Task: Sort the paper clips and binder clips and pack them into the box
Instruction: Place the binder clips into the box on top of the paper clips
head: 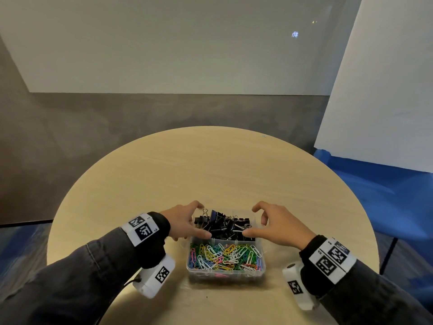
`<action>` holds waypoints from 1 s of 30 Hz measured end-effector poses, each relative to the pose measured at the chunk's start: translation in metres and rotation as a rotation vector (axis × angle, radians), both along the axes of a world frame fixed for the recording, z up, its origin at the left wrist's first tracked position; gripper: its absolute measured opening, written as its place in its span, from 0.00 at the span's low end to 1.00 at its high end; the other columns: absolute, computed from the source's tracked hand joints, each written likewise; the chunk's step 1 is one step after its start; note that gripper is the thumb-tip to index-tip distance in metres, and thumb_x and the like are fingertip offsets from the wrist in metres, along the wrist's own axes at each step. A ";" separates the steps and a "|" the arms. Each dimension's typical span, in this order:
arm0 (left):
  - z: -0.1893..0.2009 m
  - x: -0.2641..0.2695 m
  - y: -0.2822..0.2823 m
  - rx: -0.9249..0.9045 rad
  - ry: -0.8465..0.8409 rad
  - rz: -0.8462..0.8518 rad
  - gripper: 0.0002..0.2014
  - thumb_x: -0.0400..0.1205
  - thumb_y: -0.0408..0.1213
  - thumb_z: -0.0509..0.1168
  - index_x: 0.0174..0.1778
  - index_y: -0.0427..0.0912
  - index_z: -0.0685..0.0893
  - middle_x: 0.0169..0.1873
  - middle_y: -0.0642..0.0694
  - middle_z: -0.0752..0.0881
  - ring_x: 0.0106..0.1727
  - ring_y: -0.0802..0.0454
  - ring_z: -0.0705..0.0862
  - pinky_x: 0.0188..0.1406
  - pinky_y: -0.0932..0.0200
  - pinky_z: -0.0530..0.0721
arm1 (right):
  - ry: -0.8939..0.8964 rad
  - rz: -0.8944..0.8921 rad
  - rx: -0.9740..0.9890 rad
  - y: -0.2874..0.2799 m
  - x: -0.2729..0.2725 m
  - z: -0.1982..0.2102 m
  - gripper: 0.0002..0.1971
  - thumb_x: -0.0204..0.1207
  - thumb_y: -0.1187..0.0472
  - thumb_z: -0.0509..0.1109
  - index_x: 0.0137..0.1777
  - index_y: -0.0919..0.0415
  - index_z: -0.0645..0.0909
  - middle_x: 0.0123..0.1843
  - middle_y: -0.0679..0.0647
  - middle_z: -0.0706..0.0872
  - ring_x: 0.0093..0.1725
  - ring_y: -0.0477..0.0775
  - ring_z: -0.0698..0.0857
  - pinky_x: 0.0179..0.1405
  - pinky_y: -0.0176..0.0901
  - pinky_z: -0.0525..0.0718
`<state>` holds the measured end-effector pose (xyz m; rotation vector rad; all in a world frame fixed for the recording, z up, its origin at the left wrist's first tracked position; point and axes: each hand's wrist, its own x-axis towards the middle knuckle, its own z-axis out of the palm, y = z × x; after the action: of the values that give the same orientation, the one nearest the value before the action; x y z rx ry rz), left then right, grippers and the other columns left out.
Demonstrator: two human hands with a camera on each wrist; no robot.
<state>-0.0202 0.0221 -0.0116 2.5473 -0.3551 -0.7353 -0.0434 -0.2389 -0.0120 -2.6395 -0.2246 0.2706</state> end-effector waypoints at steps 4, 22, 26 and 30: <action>0.004 0.000 0.005 -0.043 0.051 0.019 0.41 0.75 0.56 0.71 0.80 0.54 0.56 0.46 0.46 0.82 0.35 0.54 0.83 0.27 0.64 0.83 | -0.035 -0.023 -0.054 0.004 0.006 -0.004 0.28 0.67 0.40 0.77 0.62 0.50 0.72 0.38 0.47 0.79 0.37 0.48 0.79 0.33 0.42 0.74; 0.008 -0.011 0.007 -0.057 -0.093 0.074 0.28 0.86 0.42 0.59 0.81 0.49 0.55 0.53 0.45 0.82 0.34 0.52 0.82 0.30 0.63 0.84 | -0.074 0.103 0.014 -0.003 -0.019 0.012 0.09 0.73 0.52 0.76 0.51 0.48 0.83 0.56 0.50 0.77 0.52 0.50 0.85 0.53 0.44 0.84; 0.012 -0.020 0.004 0.067 -0.226 -0.021 0.25 0.83 0.47 0.63 0.75 0.51 0.64 0.62 0.43 0.78 0.41 0.50 0.79 0.38 0.59 0.81 | -0.109 0.156 -0.208 0.015 -0.027 0.014 0.06 0.70 0.52 0.77 0.44 0.52 0.88 0.55 0.49 0.75 0.53 0.50 0.80 0.50 0.39 0.78; 0.006 -0.027 0.000 0.201 -0.281 -0.070 0.22 0.83 0.49 0.62 0.72 0.52 0.67 0.65 0.41 0.76 0.58 0.44 0.79 0.61 0.52 0.78 | -0.128 0.177 -0.408 0.031 -0.026 0.019 0.06 0.73 0.60 0.75 0.48 0.59 0.88 0.59 0.54 0.75 0.47 0.54 0.81 0.43 0.41 0.79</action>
<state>-0.0471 0.0221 -0.0058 2.8492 -0.4861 -0.4548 -0.0690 -0.2081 0.0073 -3.0497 -0.4933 0.2245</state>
